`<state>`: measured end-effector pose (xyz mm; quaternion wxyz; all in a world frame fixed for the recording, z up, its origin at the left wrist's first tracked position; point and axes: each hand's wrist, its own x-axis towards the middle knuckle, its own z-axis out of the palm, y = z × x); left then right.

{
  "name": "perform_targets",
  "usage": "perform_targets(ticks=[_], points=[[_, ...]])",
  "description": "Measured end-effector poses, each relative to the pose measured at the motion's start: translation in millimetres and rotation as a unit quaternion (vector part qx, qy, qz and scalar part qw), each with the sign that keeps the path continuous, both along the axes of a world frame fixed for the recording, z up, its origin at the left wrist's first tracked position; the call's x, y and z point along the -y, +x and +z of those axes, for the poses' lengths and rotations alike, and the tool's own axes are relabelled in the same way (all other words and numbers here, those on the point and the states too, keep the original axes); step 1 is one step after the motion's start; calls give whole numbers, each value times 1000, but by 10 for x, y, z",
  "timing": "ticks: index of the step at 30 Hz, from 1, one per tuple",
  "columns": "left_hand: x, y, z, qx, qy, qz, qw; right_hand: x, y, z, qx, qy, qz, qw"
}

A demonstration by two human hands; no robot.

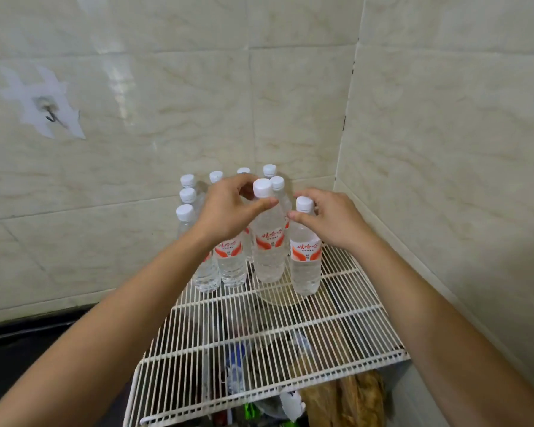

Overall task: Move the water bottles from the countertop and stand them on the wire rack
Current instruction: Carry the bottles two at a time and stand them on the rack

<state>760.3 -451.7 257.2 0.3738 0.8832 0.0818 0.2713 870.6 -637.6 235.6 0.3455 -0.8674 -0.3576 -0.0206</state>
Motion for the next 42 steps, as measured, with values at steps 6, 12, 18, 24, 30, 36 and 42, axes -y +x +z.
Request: perform_targets(ticks=[6,12,18,24,30,36,42], points=[[-306,325,64,-64,39,48,996,-338,335,-11,-43,21,2,999],[-393,362,-81,-98,61,54,992,-510,411,-115,-91,46,26,994],[-385,293,-261,-136,154,64,977,-483,358,-231,-85,45,44,994],[-331,227,-193,-147,193,50,969,-426,282,-244,-71,49,37,996],[-381,-60,-45,-91,193,64,975,-351,303,-183,-68,30,58,996],[-408,-296,-145,-148,201,84,965,-364,254,-173,-33,25,42,998],[-388,-683,-48,-98,340,170,920,-578,21,64,100,40,80,991]])
